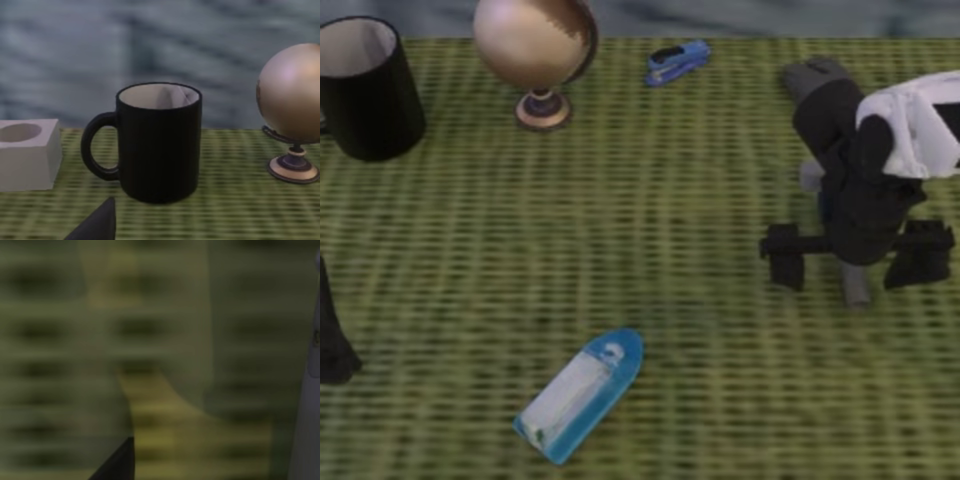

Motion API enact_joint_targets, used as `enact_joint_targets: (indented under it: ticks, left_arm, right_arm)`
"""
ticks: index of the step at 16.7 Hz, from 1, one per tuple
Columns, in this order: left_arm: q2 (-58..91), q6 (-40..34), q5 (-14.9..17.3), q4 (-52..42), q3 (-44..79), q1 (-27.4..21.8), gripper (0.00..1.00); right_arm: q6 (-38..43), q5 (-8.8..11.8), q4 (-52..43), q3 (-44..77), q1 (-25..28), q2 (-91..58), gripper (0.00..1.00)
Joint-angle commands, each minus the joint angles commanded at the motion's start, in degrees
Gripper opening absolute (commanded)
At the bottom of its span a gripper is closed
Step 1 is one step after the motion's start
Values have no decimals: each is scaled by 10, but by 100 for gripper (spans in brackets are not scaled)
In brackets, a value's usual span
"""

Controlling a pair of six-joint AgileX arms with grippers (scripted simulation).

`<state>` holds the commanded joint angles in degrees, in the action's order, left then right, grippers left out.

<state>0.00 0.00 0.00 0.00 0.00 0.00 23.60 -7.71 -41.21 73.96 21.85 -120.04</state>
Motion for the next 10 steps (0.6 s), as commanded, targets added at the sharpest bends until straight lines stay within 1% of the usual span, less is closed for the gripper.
enact_joint_targets:
  ticks: [10]
  left_arm:
    - [0,0,0,0,0,0,100]
  right_arm:
    - [0,0,0,0,0,0,25]
